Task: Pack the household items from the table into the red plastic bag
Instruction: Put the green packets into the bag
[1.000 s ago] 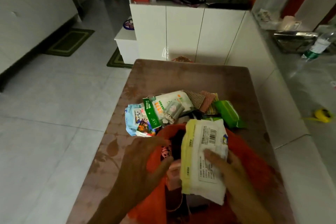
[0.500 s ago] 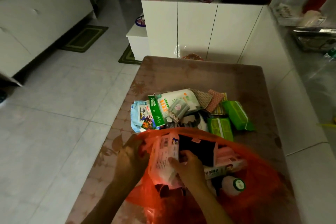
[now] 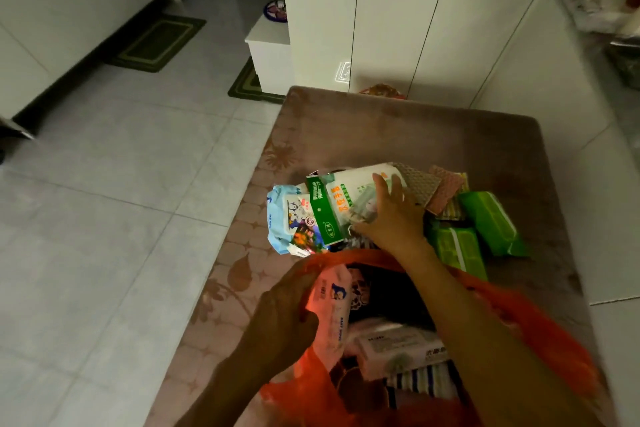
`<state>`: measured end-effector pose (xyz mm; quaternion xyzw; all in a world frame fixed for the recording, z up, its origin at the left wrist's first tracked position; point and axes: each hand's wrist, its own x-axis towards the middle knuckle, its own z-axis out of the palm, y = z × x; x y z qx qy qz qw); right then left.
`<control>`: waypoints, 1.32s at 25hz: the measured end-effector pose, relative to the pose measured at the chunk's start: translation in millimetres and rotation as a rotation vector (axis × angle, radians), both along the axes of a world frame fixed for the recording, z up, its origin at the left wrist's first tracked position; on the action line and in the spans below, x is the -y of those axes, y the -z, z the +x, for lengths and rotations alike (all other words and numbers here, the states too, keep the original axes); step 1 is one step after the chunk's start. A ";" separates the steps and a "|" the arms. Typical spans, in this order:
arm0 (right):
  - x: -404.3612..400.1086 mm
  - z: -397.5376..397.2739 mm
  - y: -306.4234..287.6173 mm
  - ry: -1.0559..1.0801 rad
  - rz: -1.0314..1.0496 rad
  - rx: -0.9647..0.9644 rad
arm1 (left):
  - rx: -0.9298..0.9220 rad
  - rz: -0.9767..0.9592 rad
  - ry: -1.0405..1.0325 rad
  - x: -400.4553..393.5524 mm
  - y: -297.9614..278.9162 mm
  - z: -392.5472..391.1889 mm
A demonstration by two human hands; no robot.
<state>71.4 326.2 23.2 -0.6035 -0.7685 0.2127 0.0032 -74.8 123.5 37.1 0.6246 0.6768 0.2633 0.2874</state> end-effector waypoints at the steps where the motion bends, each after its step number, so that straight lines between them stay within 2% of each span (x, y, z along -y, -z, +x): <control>1: -7.3 -3.9 11.6 -0.024 -0.058 0.077 | 0.021 -0.008 0.014 -0.9 -0.3 -3.3; 3: -13.5 -7.6 28.3 -0.032 -0.048 0.106 | 0.068 -0.038 0.047 -1.3 -1.9 -10.4; 5: -13.5 -13.2 31.2 -0.001 0.009 0.030 | 0.093 -0.043 0.074 0.0 -1.1 -17.8; 7: -1.4 -14.1 15.6 0.103 0.018 -0.260 | 0.085 -0.010 0.078 5.4 0.1 -23.0; 10: 44.9 19.3 -30.8 0.263 -0.075 -0.869 | 0.120 0.139 0.059 17.7 -7.5 -22.8; 12: 92.4 60.0 -54.7 0.194 -0.236 -1.018 | 0.055 0.202 -0.024 31.2 -11.6 -16.8; 14: 141.1 93.5 -58.2 0.015 -0.437 -0.953 | -0.065 0.149 -0.161 51.1 -10.9 -6.1; 17: 189.3 111.0 -32.7 -0.199 -0.547 -0.713 | -0.055 -0.178 -0.205 73.1 3.6 16.6; 18: 198.1 109.1 -22.0 -0.232 -0.579 -0.662 | -0.033 -0.223 -0.218 75.5 7.1 24.0; 21: 213.5 94.2 0.8 -0.286 -0.605 -0.557 | 0.027 -0.144 -0.270 71.5 5.7 36.3; 22: 218.1 90.2 6.1 -0.274 -0.574 -0.561 | 0.026 -0.116 -0.247 71.9 1.8 38.6; 24: 225.0 83.3 13.8 -0.160 -0.491 -0.687 | 0.005 -0.061 -0.170 80.3 -3.7 33.9; 26: 231.8 75.6 17.8 -0.015 -0.409 -0.763 | 0.021 -0.096 -0.110 91.8 -15.6 20.5; 27: 235.7 72.3 21.6 -0.017 -0.324 -0.701 | 0.072 -0.147 -0.089 95.7 -23.1 12.9; 30: 247.2 64.8 38.6 -0.184 -0.018 -0.308 | 0.299 -0.280 -0.038 94.9 -51.3 2.8; 31: 250.3 62.8 39.7 -0.230 0.026 -0.217 | 0.304 -0.272 -0.020 89.6 -57.8 5.9; 33: 247.1 60.4 32.1 -0.309 -0.014 -0.094 | 0.236 -0.110 -0.027 75.9 -63.6 16.2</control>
